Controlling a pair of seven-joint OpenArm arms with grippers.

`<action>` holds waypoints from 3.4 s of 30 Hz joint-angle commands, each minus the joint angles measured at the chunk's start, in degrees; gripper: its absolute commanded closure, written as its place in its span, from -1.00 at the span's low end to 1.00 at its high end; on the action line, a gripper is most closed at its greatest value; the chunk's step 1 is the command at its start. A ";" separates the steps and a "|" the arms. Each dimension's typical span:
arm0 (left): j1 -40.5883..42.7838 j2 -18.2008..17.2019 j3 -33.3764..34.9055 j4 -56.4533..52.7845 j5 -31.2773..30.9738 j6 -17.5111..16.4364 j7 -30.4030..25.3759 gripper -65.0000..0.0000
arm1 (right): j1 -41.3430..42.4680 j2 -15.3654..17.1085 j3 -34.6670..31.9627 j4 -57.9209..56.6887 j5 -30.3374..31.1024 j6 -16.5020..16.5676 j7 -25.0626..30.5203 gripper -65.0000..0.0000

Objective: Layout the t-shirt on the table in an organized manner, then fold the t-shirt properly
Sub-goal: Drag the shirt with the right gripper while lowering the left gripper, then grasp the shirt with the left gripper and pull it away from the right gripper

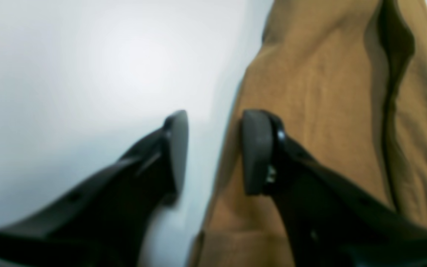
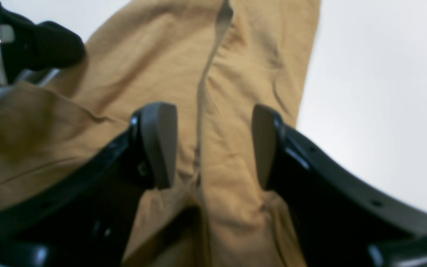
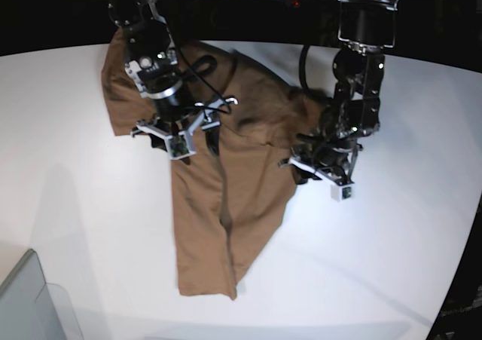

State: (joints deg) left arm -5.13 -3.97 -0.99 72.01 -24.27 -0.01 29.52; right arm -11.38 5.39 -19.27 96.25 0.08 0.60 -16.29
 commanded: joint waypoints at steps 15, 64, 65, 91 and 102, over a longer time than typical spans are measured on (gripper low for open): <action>0.42 -0.38 -0.10 -0.23 -0.12 0.23 -1.43 0.99 | 10.89 -1.56 -1.26 -17.79 -0.03 -0.03 1.48 0.00; 1.30 3.13 -0.72 10.76 -0.21 0.41 1.82 -0.38 | 7.73 -7.81 38.65 -5.39 0.23 -0.12 5.61 -0.13; -0.46 4.19 -0.72 9.88 -0.04 0.41 1.82 -0.54 | 7.02 -7.98 38.56 -4.51 0.23 -0.12 5.61 -0.13; -29.82 12.97 15.37 -47.70 5.24 0.05 -25.43 -0.55 | -4.32 -9.30 38.92 1.56 0.23 -0.12 5.79 -0.13; -29.47 12.89 14.84 -47.00 4.71 0.41 -25.43 0.96 | -14.16 -10.53 33.38 5.95 0.23 0.06 5.79 -0.12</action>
State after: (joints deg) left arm -33.58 8.47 13.93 24.51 -19.33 0.21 2.83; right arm -25.56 -5.23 13.93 101.06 0.30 0.38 -12.01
